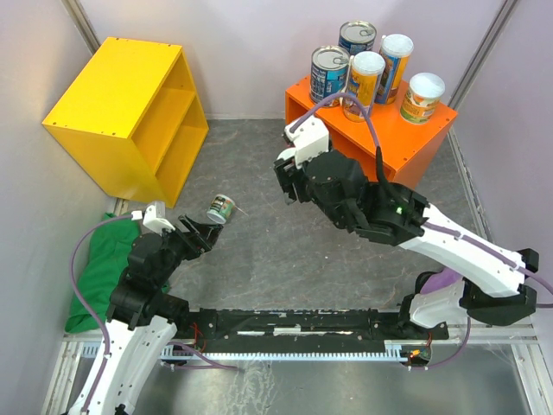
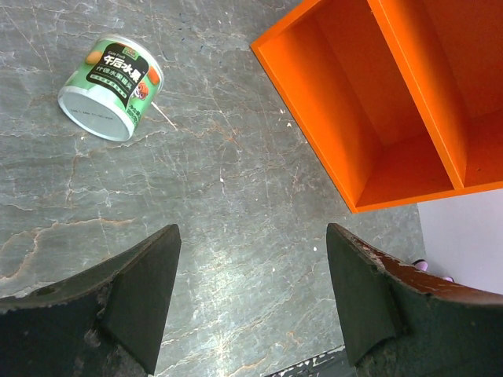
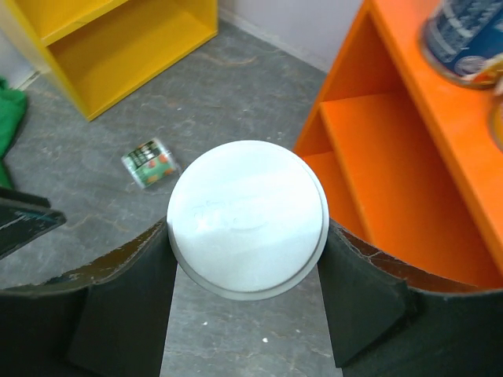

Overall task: Place and organize the canned foods onto the counter
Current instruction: Place the canned food on the counter.

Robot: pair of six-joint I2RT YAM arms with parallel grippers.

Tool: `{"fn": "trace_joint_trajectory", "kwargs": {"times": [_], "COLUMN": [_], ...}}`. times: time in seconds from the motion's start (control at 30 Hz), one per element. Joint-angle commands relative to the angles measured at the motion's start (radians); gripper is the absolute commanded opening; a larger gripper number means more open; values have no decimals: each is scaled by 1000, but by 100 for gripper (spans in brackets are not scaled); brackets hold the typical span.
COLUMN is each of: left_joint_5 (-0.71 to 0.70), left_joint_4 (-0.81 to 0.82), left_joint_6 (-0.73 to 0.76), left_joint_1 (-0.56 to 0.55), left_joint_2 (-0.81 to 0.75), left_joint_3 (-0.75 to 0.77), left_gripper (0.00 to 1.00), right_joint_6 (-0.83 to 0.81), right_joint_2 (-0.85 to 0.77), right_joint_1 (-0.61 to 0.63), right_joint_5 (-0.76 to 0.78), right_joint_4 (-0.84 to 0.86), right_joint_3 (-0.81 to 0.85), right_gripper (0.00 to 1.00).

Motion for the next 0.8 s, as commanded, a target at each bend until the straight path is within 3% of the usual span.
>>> {"fn": "trace_joint_trajectory", "kwargs": {"times": [0.0, 0.77], "left_joint_5": [15, 3], "left_joint_4": [44, -8], "left_joint_6": [9, 13], "left_joint_1": [5, 5], "left_joint_2": [-2, -27], "left_joint_3": [8, 39], "left_gripper": [81, 81], "right_joint_6": [-56, -84], "right_joint_2": [-31, -54], "right_joint_1": [-34, -242], "right_joint_5": [110, 271], "right_joint_4": [0, 34], "right_joint_3": [98, 169], "right_gripper": [1, 2]}}
